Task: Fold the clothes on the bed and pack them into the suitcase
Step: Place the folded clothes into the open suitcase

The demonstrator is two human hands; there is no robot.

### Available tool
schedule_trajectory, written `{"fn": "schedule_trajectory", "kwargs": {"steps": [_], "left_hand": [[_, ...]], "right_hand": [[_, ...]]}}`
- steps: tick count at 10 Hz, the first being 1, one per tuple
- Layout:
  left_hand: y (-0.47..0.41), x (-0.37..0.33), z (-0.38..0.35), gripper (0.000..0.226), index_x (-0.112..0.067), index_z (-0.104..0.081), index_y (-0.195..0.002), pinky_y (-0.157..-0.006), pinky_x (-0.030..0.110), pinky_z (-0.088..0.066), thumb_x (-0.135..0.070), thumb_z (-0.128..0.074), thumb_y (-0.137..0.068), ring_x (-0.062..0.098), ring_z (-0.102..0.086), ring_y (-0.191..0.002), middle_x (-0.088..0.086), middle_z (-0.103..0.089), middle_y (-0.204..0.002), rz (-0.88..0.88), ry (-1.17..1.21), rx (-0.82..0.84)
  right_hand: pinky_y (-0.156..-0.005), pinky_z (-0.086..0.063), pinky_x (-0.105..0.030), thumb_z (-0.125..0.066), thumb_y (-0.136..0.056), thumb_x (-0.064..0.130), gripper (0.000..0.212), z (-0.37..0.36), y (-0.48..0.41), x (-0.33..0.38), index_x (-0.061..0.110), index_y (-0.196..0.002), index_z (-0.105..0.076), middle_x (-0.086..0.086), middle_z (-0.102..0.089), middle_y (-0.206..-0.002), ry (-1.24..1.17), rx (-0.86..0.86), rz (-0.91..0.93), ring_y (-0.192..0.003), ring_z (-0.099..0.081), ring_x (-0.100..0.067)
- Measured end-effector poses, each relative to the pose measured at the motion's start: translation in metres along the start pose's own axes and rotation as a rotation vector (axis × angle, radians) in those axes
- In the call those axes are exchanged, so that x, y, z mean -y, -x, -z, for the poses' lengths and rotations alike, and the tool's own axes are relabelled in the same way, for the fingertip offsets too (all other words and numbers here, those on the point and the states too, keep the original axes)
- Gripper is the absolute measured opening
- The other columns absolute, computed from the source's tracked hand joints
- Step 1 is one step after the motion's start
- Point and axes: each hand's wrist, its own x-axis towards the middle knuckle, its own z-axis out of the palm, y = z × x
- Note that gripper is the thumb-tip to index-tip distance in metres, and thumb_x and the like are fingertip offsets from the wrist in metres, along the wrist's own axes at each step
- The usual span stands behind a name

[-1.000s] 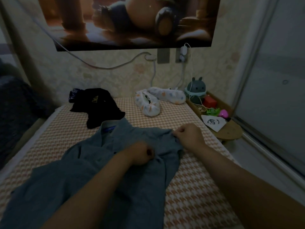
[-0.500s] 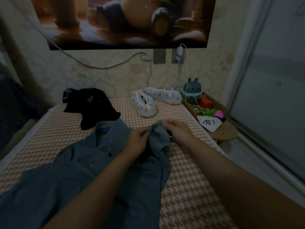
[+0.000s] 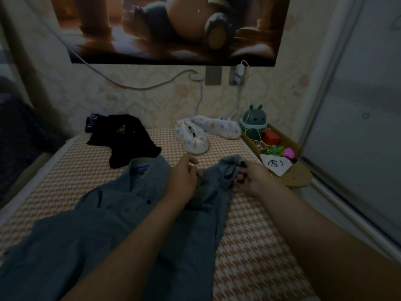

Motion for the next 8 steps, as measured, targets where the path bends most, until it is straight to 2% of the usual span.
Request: {"fn": "schedule_trajectory", "kwargs": {"steps": [1, 2, 3, 4, 5, 6, 7, 8], "left_hand": [[0.008, 0.012, -0.009, 0.021, -0.021, -0.061, -0.115, -0.089, 0.036, -0.052, -0.021, -0.056, -0.094, 0.015, -0.063, -0.098, 0.000, -0.066, -0.111, -0.185, -0.258, 0.337], [0.030, 0.017, -0.026, 0.044, -0.022, -0.047, -0.142, -0.111, 0.029, -0.032, -0.030, -0.049, -0.099, 0.019, -0.043, -0.132, -0.001, -0.046, -0.146, -0.224, -0.551, 0.710], [0.031, 0.018, -0.030, 0.036, -0.017, -0.055, -0.135, -0.104, 0.017, -0.030, -0.016, -0.044, -0.101, 0.015, -0.047, -0.128, -0.002, -0.051, -0.141, -0.199, -0.441, 0.713], [0.012, 0.019, -0.011, 0.033, -0.014, -0.069, -0.112, -0.092, 0.024, -0.046, -0.003, -0.043, -0.095, 0.019, -0.061, -0.110, 0.003, -0.067, -0.119, -0.128, -0.352, 0.444], [-0.004, 0.028, 0.020, 0.033, -0.010, -0.064, -0.120, -0.095, 0.029, -0.044, -0.003, -0.044, -0.094, 0.022, -0.059, -0.113, 0.007, -0.064, -0.123, -0.070, -0.463, 0.188], [-0.022, 0.046, 0.053, 0.038, -0.006, -0.054, -0.132, -0.102, 0.035, -0.043, -0.008, -0.046, -0.095, 0.029, -0.054, -0.121, 0.015, -0.057, -0.132, 0.039, -0.681, 0.142], [-0.044, 0.068, 0.072, 0.035, -0.001, -0.051, -0.128, -0.101, 0.039, -0.043, -0.009, -0.048, -0.095, 0.034, -0.052, -0.120, 0.021, -0.053, -0.132, 0.116, -0.888, 0.140], [-0.059, 0.078, 0.079, 0.035, 0.001, -0.051, -0.126, -0.096, 0.038, -0.044, -0.012, -0.050, -0.094, 0.036, -0.054, -0.116, 0.022, -0.054, -0.128, 0.219, -0.888, 0.142]], "right_hand": [[-0.065, -0.051, -0.033, -0.052, -0.079, 0.045, 0.042, 0.020, -0.025, -0.004, 0.011, -0.104, -0.061, -0.006, -0.064, -0.087, 0.042, -0.205, 0.080, -0.074, -0.059, -0.023], [-0.099, -0.044, -0.048, -0.058, -0.068, 0.059, 0.074, 0.033, -0.024, -0.011, 0.024, -0.133, -0.049, -0.003, -0.053, -0.129, 0.782, -0.275, 0.415, -0.119, -0.051, -0.031], [-0.107, -0.038, -0.045, -0.055, -0.087, 0.041, 0.052, 0.037, -0.014, -0.030, 0.035, -0.138, -0.045, -0.001, -0.047, -0.142, 1.424, 0.088, 0.981, -0.129, -0.044, -0.024], [-0.102, -0.042, -0.044, -0.040, -0.097, 0.045, 0.040, 0.031, -0.015, -0.043, 0.039, -0.136, -0.048, 0.000, -0.054, -0.136, 1.800, 0.280, 0.744, -0.119, -0.053, -0.023], [-0.111, -0.029, -0.049, -0.040, -0.099, 0.035, 0.031, 0.004, -0.006, -0.035, 0.021, -0.119, -0.060, -0.003, -0.059, -0.126, 2.120, 0.031, 0.608, -0.115, -0.053, -0.024], [-0.110, -0.026, -0.045, -0.046, -0.096, 0.031, 0.026, -0.027, -0.008, -0.038, 0.018, -0.116, -0.058, -0.005, -0.057, -0.122, 2.113, -0.037, 0.748, -0.115, -0.050, -0.025], [-0.101, -0.031, -0.041, -0.047, -0.095, 0.027, 0.033, -0.050, -0.025, -0.051, 0.020, -0.127, -0.050, -0.006, -0.052, -0.125, 1.908, 0.039, 0.923, -0.114, -0.047, -0.025], [-0.103, -0.029, -0.043, -0.044, -0.097, 0.032, 0.044, -0.069, -0.045, -0.062, 0.020, -0.139, -0.041, -0.006, -0.048, -0.134, 1.835, 0.122, 0.944, -0.120, -0.045, -0.026]]}}
